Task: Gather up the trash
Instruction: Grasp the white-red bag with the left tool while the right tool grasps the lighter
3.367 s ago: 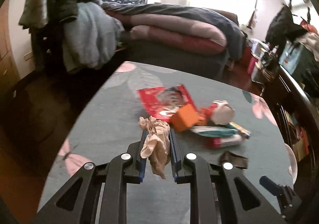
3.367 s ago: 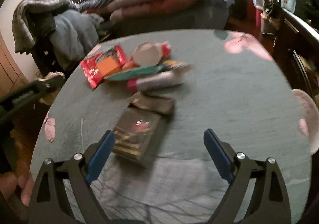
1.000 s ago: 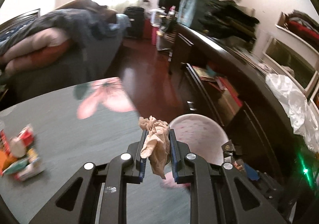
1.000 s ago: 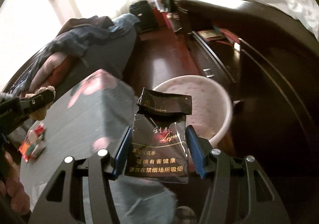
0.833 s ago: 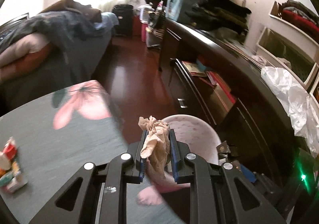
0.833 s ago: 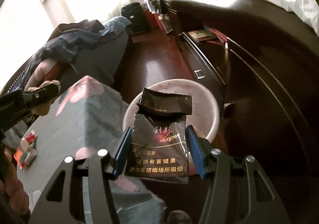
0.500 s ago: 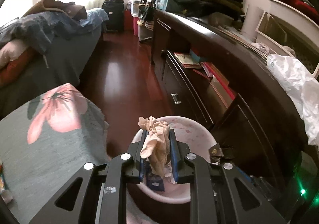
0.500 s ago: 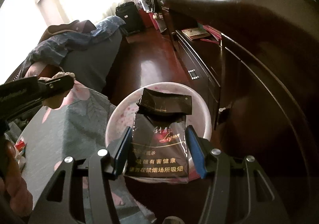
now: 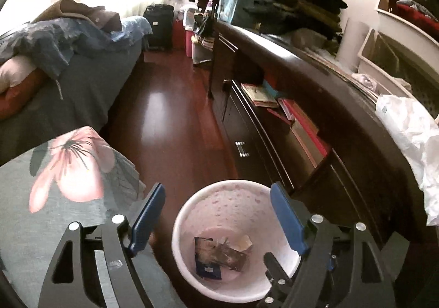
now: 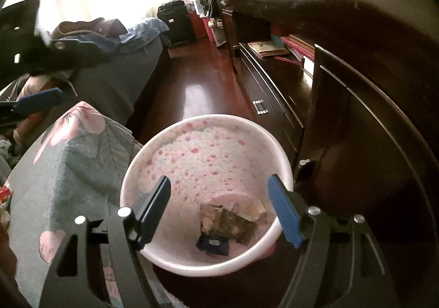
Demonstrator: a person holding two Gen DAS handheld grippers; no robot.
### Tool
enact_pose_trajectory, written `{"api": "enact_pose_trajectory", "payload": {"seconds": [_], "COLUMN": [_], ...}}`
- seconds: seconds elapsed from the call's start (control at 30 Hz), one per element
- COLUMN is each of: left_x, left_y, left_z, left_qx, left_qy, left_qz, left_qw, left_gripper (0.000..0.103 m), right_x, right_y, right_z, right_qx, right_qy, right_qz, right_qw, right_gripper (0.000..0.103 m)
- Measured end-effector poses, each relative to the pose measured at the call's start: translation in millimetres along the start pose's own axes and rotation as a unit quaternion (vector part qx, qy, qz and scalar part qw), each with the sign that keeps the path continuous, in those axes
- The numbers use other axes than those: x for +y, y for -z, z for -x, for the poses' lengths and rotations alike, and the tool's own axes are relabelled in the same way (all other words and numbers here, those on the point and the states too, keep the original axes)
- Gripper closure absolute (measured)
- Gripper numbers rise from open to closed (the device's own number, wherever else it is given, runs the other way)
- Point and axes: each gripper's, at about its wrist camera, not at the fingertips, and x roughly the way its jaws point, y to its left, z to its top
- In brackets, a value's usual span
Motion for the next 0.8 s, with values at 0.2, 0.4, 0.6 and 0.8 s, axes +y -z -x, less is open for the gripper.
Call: {"api": "enact_pose_trajectory", "payload": {"seconds": [0.2,0.4,0.6,0.8], "left_x": [15,39,73,118], "left_y": [7,20,38,65], "left_z": [30,67,104,133], "left_qx": [-0.018,-0.035,-0.043,-0.036], "left_qy": [-0.04,-0.085,-0.126,-0.187], "left_qz": [-0.005,-0.002,0.022,0.056], "left_qw": [0.999,0.9957,0.9909,0.9802], "left_gripper": [0.02,0.017,0.011,0.009], "right_x": [5,31,68,110], "right_y": [1,7,15,26], "right_z": [20,53,89,116], "right_qx": [0.003,0.0,-0.009,-0.014], "right_qy": [-0.002,-0.008,-0.02,-0.061], "right_qz": [-0.003,0.021,0.068,0.109], "right_qw": [1.0,1.0,0.997,0.992], "right_gripper": [0.022,0.018,0.013,0.01]}}
